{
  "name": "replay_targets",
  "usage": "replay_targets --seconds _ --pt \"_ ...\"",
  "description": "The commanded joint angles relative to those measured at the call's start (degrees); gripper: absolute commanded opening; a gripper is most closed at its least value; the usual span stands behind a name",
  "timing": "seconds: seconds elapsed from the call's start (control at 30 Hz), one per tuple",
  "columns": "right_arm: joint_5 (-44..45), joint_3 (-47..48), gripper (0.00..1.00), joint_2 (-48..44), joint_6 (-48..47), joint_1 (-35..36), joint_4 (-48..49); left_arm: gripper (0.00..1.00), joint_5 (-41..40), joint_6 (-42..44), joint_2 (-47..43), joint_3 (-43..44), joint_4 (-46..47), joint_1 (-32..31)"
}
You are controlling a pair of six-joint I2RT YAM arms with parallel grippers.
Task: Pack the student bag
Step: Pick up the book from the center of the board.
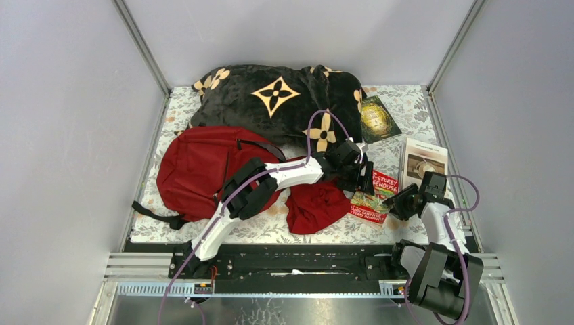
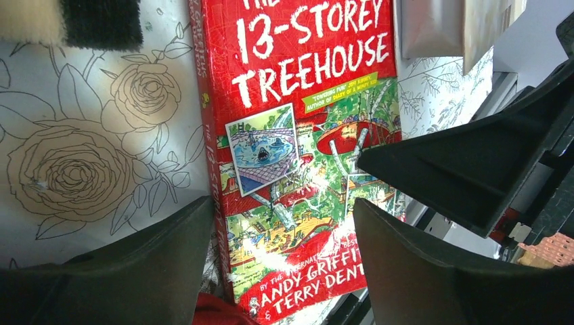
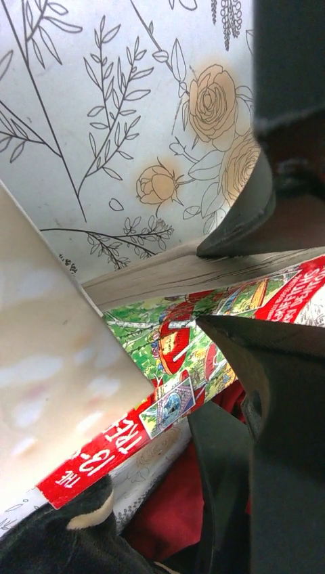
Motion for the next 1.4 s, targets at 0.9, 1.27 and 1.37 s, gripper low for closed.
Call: replay_targets --seconds 0.9,1.27,1.37 --pt "-30.5 19.9 0.00 -12.1 -7.5 3.8 9.9 0.99 12.2 12.8 -38.0 -20.4 -12.7 15.5" --pt "-40.4 21.8 0.00 -3.4 -6.0 22.8 21.5 0.99 34.0 9.1 -43.8 -28.8 -4.8 25.8" --pt "-44.3 20.7 0.00 -1.1 -4.4 25.6 27.6 0.99 32.9 8.3 -44.1 -30.5 -3.6 25.8"
